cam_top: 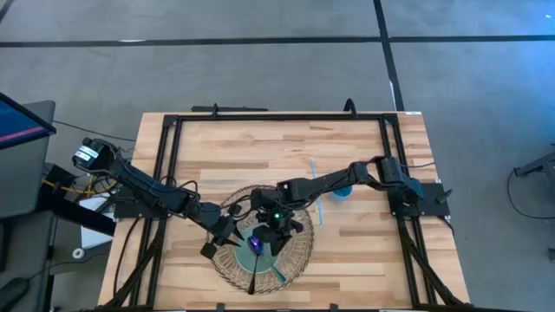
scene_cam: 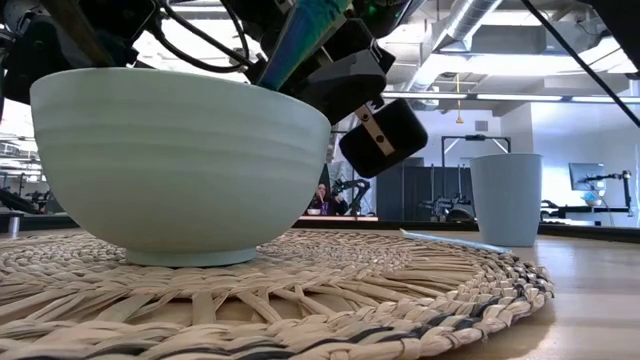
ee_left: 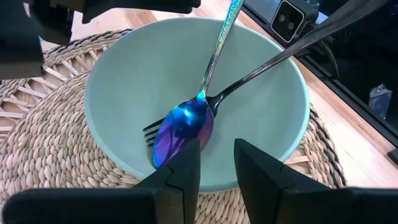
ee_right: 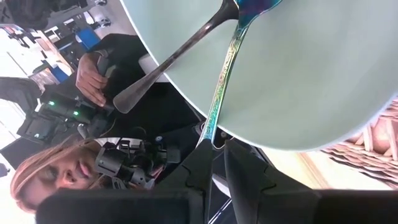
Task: Pick & Place Utensil
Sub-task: Put the blue cup on the brown mat to the top right of the green bowl
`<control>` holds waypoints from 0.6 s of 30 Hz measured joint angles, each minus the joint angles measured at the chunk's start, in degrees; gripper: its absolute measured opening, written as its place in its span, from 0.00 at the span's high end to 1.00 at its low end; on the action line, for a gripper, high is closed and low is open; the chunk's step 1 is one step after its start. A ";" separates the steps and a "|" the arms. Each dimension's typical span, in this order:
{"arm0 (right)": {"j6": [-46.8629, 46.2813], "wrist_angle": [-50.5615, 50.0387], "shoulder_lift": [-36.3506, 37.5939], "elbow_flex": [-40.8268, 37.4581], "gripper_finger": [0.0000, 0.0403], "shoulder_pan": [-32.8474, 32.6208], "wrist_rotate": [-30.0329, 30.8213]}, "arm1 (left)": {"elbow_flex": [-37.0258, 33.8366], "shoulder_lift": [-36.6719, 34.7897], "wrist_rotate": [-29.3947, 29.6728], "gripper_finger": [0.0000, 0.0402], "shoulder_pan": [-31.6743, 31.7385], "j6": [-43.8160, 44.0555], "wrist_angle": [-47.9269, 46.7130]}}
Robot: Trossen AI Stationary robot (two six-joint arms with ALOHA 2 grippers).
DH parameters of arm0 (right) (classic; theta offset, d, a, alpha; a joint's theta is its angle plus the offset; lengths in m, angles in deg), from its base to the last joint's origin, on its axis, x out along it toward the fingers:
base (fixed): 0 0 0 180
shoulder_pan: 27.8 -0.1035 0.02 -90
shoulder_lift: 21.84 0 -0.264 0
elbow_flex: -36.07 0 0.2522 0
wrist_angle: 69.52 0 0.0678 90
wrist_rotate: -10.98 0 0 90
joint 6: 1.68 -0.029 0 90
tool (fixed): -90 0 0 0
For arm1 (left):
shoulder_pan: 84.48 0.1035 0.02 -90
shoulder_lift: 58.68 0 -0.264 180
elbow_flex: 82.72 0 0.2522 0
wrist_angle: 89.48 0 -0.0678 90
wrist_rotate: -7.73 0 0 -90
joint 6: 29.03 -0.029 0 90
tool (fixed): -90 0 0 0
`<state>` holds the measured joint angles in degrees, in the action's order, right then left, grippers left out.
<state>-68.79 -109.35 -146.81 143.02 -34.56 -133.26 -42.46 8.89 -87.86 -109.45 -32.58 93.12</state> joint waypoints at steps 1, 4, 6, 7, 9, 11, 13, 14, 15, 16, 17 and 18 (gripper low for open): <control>0.01 0.00 0.00 0.00 0.91 0.09 -0.06 | 0.00 0.00 0.00 0.75 0.00 0.00 0.00; 0.11 0.00 0.00 0.00 0.91 0.49 -0.22 | 0.00 0.00 0.00 0.75 0.00 0.01 0.01; 0.11 0.00 0.00 0.00 0.91 0.82 -0.48 | 0.00 0.00 0.00 0.75 0.00 0.00 0.01; 0.11 0.00 0.00 0.00 0.91 0.97 -0.91 | 0.00 0.00 0.00 0.75 0.00 0.00 0.01; 0.15 0.01 0.00 0.00 0.91 1.18 -1.98 | 0.00 0.00 0.00 0.75 0.00 0.00 0.02; 0.69 0.02 0.00 0.01 0.91 1.24 -3.27 | 0.00 0.00 0.00 0.75 0.00 0.00 0.02; 2.44 -0.13 0.00 0.41 0.91 1.20 -4.22 | 0.00 0.00 0.00 0.75 0.00 0.00 0.02; 2.91 -0.19 0.00 0.77 0.91 1.10 -4.39 | 0.00 -0.01 0.00 0.75 -0.02 -0.02 0.03; 3.00 -0.17 0.00 1.25 0.91 0.89 -4.37 | 0.00 -0.02 0.00 0.75 -0.02 -0.07 0.04; 3.09 -0.16 0.00 1.77 0.91 0.72 -4.38 | 0.00 -0.02 0.00 0.75 -0.02 -0.09 0.04; 3.45 -0.25 0.00 2.37 0.91 0.62 -4.37 | 0.00 -0.02 0.00 0.75 -0.02 -0.09 0.04; 4.01 -0.31 0.00 3.06 0.91 0.45 -4.37 | 0.00 -0.02 0.00 0.75 -0.02 -0.11 0.04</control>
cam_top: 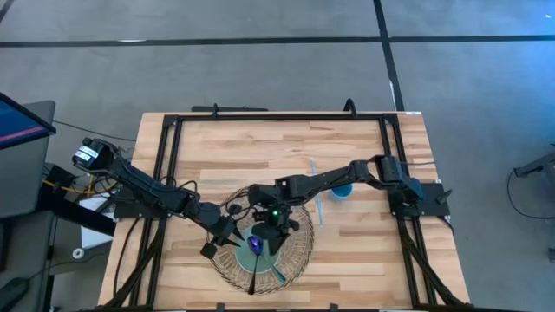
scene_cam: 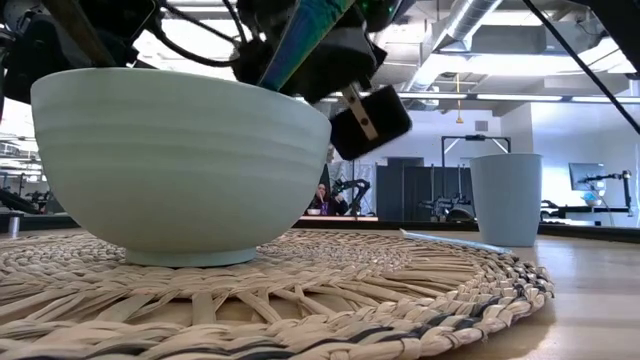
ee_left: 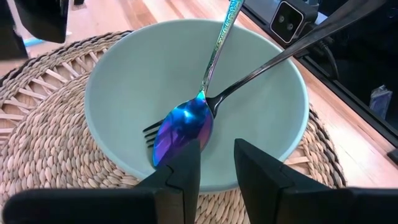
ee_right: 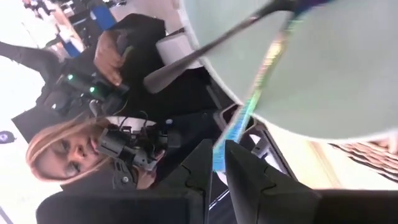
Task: Pick & Place Utensil
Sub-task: Put the blue cup on the brown mat to the top right of the green bowl
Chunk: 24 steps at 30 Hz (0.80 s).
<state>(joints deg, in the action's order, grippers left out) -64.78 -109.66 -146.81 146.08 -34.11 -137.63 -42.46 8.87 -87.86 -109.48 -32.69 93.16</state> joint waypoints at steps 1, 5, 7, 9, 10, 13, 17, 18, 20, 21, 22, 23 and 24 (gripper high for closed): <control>0.43 -0.02 0.00 0.73 0.91 -0.03 0.00 | 0.00 0.00 0.00 0.75 0.00 -0.10 0.04; 0.98 -0.02 0.04 3.53 0.91 -0.80 0.00 | 0.00 -0.02 0.02 0.75 0.00 -0.12 0.11; 2.05 -0.30 0.06 4.54 0.91 -1.23 -0.04 | 0.00 -0.03 0.01 0.75 0.00 -0.13 0.13; 2.19 -0.55 0.09 4.94 0.91 -1.54 -0.02 | 0.00 -0.04 0.00 0.75 0.00 -0.13 0.13; 2.29 -0.64 0.09 4.96 0.91 -1.55 -0.01 | 0.00 -0.04 0.00 0.75 0.00 -0.13 0.13; 4.29 -3.14 0.58 4.96 0.91 -1.54 2.05 | 0.00 -0.02 -0.02 0.75 0.00 -0.13 0.13; 10.90 -12.31 2.38 5.05 0.91 -0.62 9.41 | 0.00 -0.02 -0.16 0.75 0.00 -0.13 0.11; 12.86 -15.36 3.21 5.07 0.91 -0.30 11.90 | 0.00 -0.02 -0.17 0.75 0.02 -0.11 0.13; 16.63 -22.44 5.03 5.05 0.91 0.36 17.88 | 0.00 -0.02 -0.17 0.75 0.02 -0.11 0.13; 18.25 -24.37 5.95 5.05 0.91 0.66 21.08 | 0.00 -0.02 -0.17 0.75 0.00 -0.11 0.21; 19.50 -27.24 7.03 5.05 0.91 0.87 24.52 | 0.00 -0.02 -0.16 0.75 0.02 -0.11 0.37; 20.40 -29.74 8.02 5.05 0.91 1.11 27.48 | 0.00 0.00 -0.17 0.75 0.02 -0.11 0.39; 21.16 -30.85 9.09 5.05 0.91 1.21 30.13 | 0.00 0.01 -0.19 0.75 0.00 -0.11 0.39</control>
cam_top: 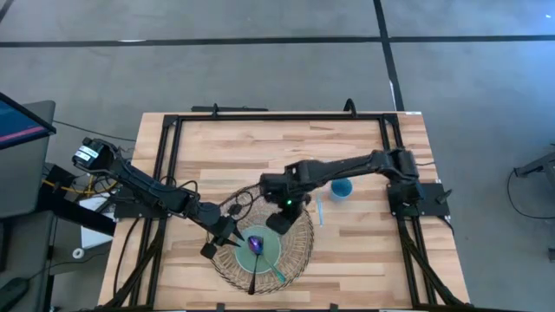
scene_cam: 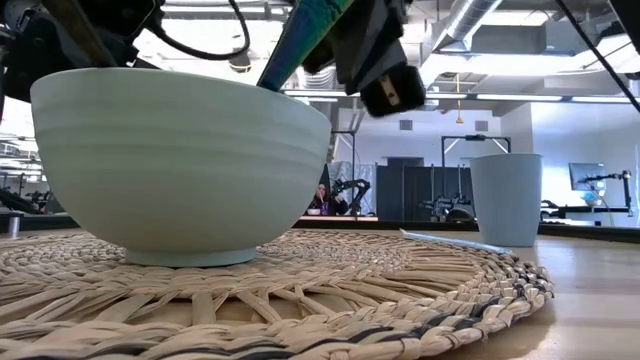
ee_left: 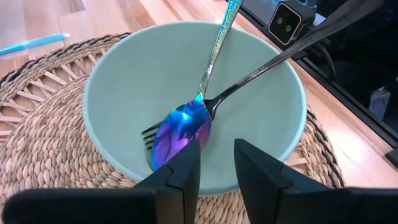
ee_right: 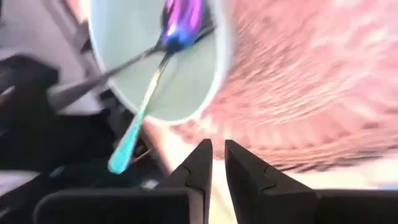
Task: Pick & Place Utensil
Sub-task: Put the blue cup on the brown mat to the top right of the green bowl
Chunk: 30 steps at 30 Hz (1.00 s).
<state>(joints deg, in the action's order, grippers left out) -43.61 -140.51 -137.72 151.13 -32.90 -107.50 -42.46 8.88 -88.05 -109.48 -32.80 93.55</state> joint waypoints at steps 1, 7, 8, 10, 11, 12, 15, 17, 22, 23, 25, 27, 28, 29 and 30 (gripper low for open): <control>0.57 -1.13 1.08 0.00 0.91 0.17 2.57 | 0.00 0.01 -0.01 0.75 0.00 0.00 0.00; 2.11 -8.76 7.47 0.00 0.91 0.50 16.79 | 0.00 0.01 0.01 0.75 -0.02 0.00 0.37; 2.57 -10.38 8.54 0.00 0.91 0.41 19.71 | 0.00 0.01 0.03 0.75 -0.02 -0.01 0.39; 3.39 -14.14 10.57 0.00 0.91 0.30 26.17 | -0.01 0.01 0.06 0.75 -0.02 -0.02 0.60; 3.24 -16.41 11.46 0.00 0.91 0.07 29.27 | -0.02 0.01 0.09 0.75 -0.02 -0.03 1.01; 2.52 -18.75 12.25 0.00 0.91 -0.23 32.09 | -0.02 0.01 0.17 0.75 -0.02 -0.15 1.51; -1.50 -23.24 14.76 -1.12 0.91 -0.97 39.86 | -0.02 0.01 0.19 0.75 0.00 -0.22 2.79; -3.73 -25.21 16.45 -2.87 0.91 -1.31 43.04 | -0.02 0.01 0.19 0.75 0.00 -0.22 4.02; -9.01 -25.61 21.00 -11.64 0.91 -2.12 44.84 | -0.02 0.01 0.19 0.75 0.00 -0.22 5.45; -9.72 -25.06 21.93 -13.85 0.91 -2.36 44.30 | -0.02 0.01 0.19 0.75 0.00 -0.25 5.80; -11.30 -23.00 23.94 -18.56 0.91 -2.41 42.59 | -0.02 0.01 0.19 0.75 0.00 -0.88 6.93; -12.70 -20.47 26.00 -22.75 0.92 -2.43 41.03 | -0.02 -0.02 0.19 0.75 0.00 -3.02 8.65; -13.41 -19.01 26.99 -24.53 0.92 -2.40 40.49 | -0.02 -0.22 0.19 0.75 0.00 -3.96 9.25; -13.65 -17.94 27.83 -25.87 0.93 -2.39 40.40 | -0.02 -0.47 0.19 0.75 0.01 -5.01 9.89; -13.51 -16.60 28.72 -27.07 0.94 -2.45 40.46 | -0.02 -0.79 0.22 0.75 0.14 -5.83 10.64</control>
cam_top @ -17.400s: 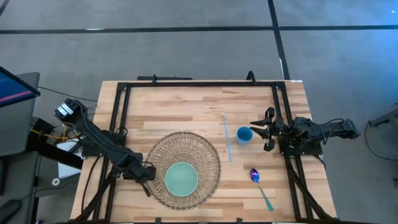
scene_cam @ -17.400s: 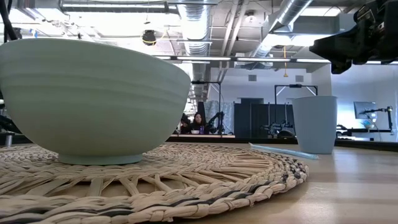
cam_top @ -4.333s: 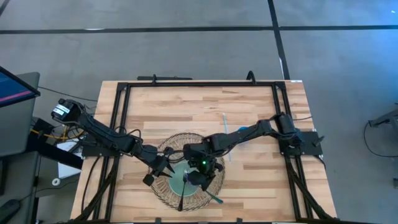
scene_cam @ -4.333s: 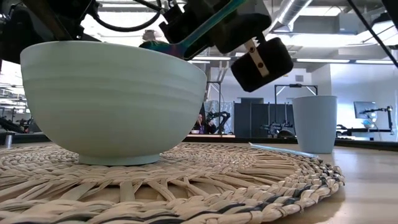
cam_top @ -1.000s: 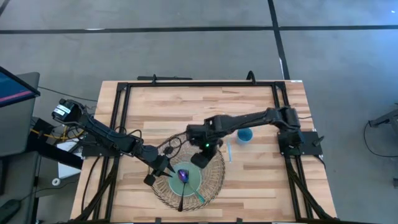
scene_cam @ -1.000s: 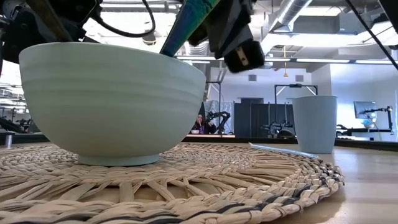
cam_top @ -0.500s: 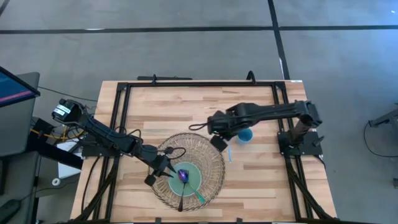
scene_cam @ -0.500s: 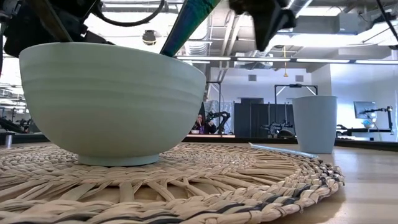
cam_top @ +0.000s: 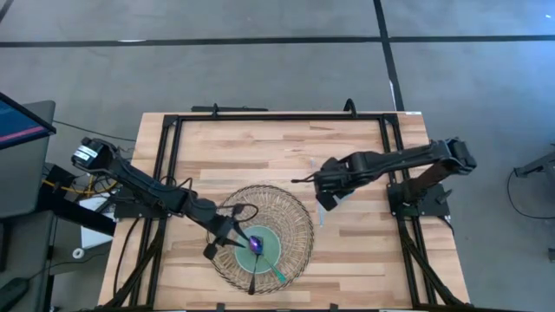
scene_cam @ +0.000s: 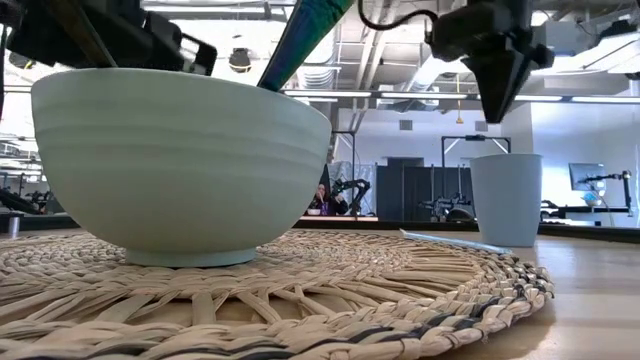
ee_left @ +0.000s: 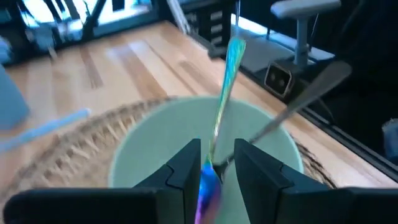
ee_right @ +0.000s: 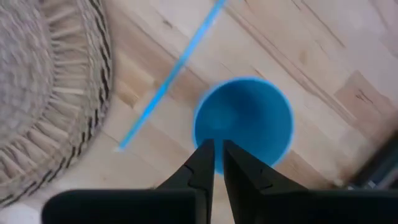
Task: Pick & Place Utensil
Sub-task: Put the blue cup on the brown mat to the top right of the green bowl
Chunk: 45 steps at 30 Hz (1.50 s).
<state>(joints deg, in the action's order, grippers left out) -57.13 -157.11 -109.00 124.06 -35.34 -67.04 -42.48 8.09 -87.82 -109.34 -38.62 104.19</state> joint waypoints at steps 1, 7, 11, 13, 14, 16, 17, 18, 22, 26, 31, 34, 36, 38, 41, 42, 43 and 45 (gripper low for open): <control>0.42 0.94 0.70 -0.84 0.95 -0.24 0.02 | 0.00 -0.65 0.16 0.75 0.14 -0.78 0.11; 1.82 0.63 2.93 -1.35 0.99 -2.76 4.36 | 0.00 -6.09 5.08 0.75 2.30 -4.54 0.61; 1.82 -0.85 4.39 -1.35 1.00 -4.26 8.70 | 0.00 -9.68 5.57 0.75 4.52 -5.10 1.90; 1.83 -1.00 5.02 -1.35 1.00 -5.04 9.22 | 0.00 -10.85 5.57 0.75 5.65 -5.16 3.47; 1.84 -1.00 5.33 -1.35 1.00 -5.35 9.27 | 0.00 -11.31 5.58 0.75 6.21 -5.17 4.24; 1.84 -0.99 5.95 -1.35 1.00 -5.88 9.30 | 0.00 -11.86 5.56 0.75 7.64 -5.17 6.37; 1.86 -1.01 6.20 -1.35 1.00 -6.15 9.44 | 0.04 -12.17 5.54 0.75 8.40 -5.17 7.28; 1.86 -1.01 6.42 -1.35 1.00 -6.39 9.53 | 0.46 -12.36 5.54 0.75 9.21 -5.17 7.38; 2.45 -1.10 6.67 -1.35 1.00 -7.55 9.72 | 2.76 -11.92 5.56 0.75 12.38 -5.07 7.43; 3.80 -0.71 6.67 -1.67 1.00 -8.92 11.50 | 5.12 -10.35 5.54 0.75 15.56 -5.01 7.31; 3.05 2.80 7.76 -7.72 1.00 -9.47 10.39 | 7.20 -9.69 8.02 0.75 19.61 -5.01 7.41; 2.32 6.56 9.38 -12.96 1.00 -9.76 7.65 | 7.28 -9.71 12.13 0.75 21.53 -5.08 7.08; 1.62 9.51 10.51 -15.19 1.00 -9.80 7.37 | 7.28 -9.37 13.31 0.75 22.49 -4.51 5.91; 2.84 12.03 11.56 -16.41 1.00 -10.06 7.41 | 7.28 -7.97 13.28 0.75 22.88 -3.40 5.03; 5.64 14.42 11.97 -17.11 1.00 -10.05 7.47 | 7.23 -5.24 13.19 0.75 22.78 -3.17 4.81; 5.71 14.75 11.94 -17.11 1.00 -10.06 7.54 | 7.23 -4.37 13.19 0.75 22.72 -3.16 4.90; 5.65 14.84 11.94 -17.11 1.00 -9.91 7.53 | 7.23 -3.63 13.23 0.75 22.72 -3.32 4.93; 5.70 15.74 11.76 -17.13 0.99 -9.14 7.10 | 7.33 -2.80 14.33 0.75 23.02 -3.87 5.01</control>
<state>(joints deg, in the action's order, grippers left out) -51.43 -141.37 -97.24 106.94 -44.49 -59.94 -35.15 5.29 -73.50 -86.32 -42.50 109.20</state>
